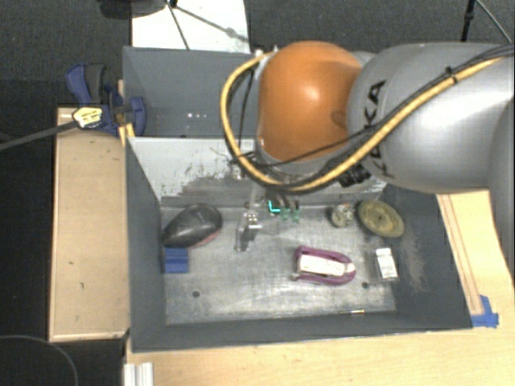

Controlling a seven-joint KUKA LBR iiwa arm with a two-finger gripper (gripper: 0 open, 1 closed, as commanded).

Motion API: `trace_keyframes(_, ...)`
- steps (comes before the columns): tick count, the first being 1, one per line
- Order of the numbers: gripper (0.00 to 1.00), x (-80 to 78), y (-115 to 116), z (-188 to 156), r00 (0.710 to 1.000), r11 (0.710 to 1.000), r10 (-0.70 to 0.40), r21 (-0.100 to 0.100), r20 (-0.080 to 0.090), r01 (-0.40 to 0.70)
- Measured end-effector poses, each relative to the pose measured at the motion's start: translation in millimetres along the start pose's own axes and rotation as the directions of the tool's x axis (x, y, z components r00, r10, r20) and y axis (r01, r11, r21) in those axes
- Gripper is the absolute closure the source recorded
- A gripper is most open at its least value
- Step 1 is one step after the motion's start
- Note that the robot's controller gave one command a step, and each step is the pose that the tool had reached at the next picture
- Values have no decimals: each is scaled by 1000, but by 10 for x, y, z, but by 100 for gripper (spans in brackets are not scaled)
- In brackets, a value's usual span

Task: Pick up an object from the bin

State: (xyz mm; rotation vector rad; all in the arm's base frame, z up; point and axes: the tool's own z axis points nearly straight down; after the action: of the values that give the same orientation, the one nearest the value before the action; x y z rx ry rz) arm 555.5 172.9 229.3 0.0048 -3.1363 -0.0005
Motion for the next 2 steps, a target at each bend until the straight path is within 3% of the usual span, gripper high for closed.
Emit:
trace_keyframes(1, 0, -361, 675, 1467, 988, 988, -155, 4, 7, 154)
trace_keyframes(2, 0, -367, 625, 1269, 984, 984, -178, 0, 12, 178)
